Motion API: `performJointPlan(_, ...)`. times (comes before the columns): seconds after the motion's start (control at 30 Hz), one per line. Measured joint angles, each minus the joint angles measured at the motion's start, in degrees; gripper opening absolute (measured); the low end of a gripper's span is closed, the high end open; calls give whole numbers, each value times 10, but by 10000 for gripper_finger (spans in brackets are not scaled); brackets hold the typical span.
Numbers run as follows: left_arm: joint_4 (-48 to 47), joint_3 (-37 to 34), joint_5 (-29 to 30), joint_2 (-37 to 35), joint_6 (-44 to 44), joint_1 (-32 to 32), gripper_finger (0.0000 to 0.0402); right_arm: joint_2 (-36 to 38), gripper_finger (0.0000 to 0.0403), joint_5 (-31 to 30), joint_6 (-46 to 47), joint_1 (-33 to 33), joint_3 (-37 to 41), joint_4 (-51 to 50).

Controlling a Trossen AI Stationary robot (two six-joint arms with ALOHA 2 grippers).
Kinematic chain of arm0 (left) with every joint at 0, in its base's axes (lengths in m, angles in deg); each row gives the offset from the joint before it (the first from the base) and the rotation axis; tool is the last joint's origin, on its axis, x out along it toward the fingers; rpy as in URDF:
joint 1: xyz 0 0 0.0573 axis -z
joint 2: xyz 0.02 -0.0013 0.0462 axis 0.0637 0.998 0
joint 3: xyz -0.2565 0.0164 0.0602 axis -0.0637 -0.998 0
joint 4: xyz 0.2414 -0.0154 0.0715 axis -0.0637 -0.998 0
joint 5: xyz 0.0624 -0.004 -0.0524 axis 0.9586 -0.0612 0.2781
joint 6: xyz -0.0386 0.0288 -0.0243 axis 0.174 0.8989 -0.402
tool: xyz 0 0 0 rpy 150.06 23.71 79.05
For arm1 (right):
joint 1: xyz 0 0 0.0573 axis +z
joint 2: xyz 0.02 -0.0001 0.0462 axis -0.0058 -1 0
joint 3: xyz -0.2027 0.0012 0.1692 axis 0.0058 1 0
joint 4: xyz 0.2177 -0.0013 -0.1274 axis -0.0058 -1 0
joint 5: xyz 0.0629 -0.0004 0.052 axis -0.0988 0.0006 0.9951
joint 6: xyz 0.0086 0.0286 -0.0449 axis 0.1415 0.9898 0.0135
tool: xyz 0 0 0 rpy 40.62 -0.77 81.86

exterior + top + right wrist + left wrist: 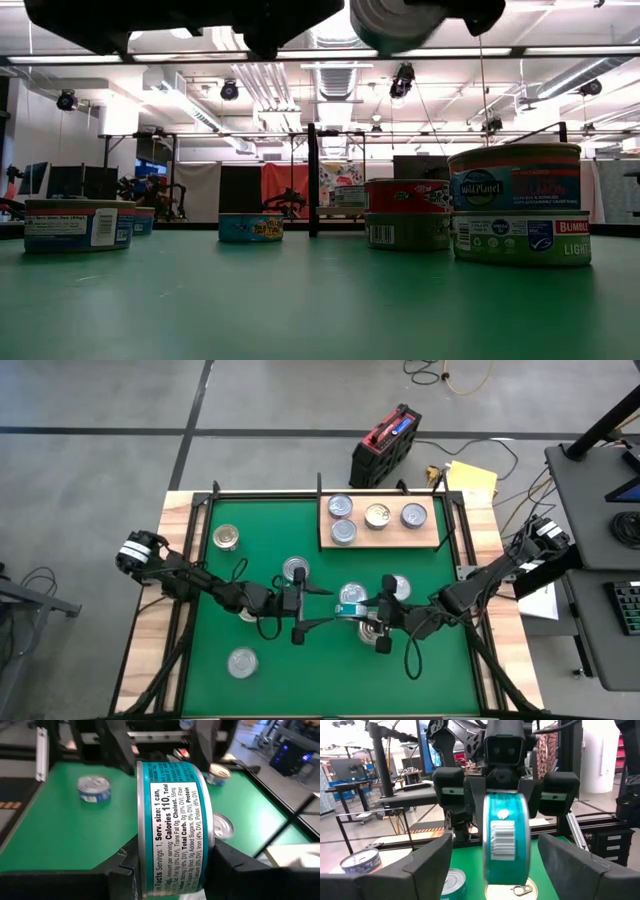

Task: Stack canned seafood by type on shelf
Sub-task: Put the green/blue tuna can on the shelf

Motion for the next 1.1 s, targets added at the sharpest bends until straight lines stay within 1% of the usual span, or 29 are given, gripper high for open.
performJointPlan(0.17, -8, 6, -34, 0, 0, -1, 279, 0, 126, 13, -42, 0, 0, 29)
performJointPlan(0.47, -9, 19, -34, 0, -2, -2, 279, 0, 126, 15, -84, -4, 0, 69)
performJointPlan(0.6, -18, 26, -34, 0, -5, -2, 277, 0, 126, 16, -85, -6, 0, 84)
performJointPlan(0.7, -21, 26, -34, 0, -5, -2, 269, 0, 126, 17, -84, -8, 0, 87)
performJointPlan(0.83, -20, 26, -34, 0, -4, -3, 233, 0, 126, 18, -82, -8, 0, 86)
performJointPlan(1.03, -20, 26, -36, 0, -3, -2, 143, 0, 130, 15, -73, -8, 0, 86)
performJointPlan(1.07, -20, 26, -37, 0, -3, -2, 131, 0, 132, 14, -70, -8, 0, 86)
performJointPlan(1.1, -21, 26, -37, 0, -4, -2, 129, 0, 133, 15, -68, -8, 0, 85)
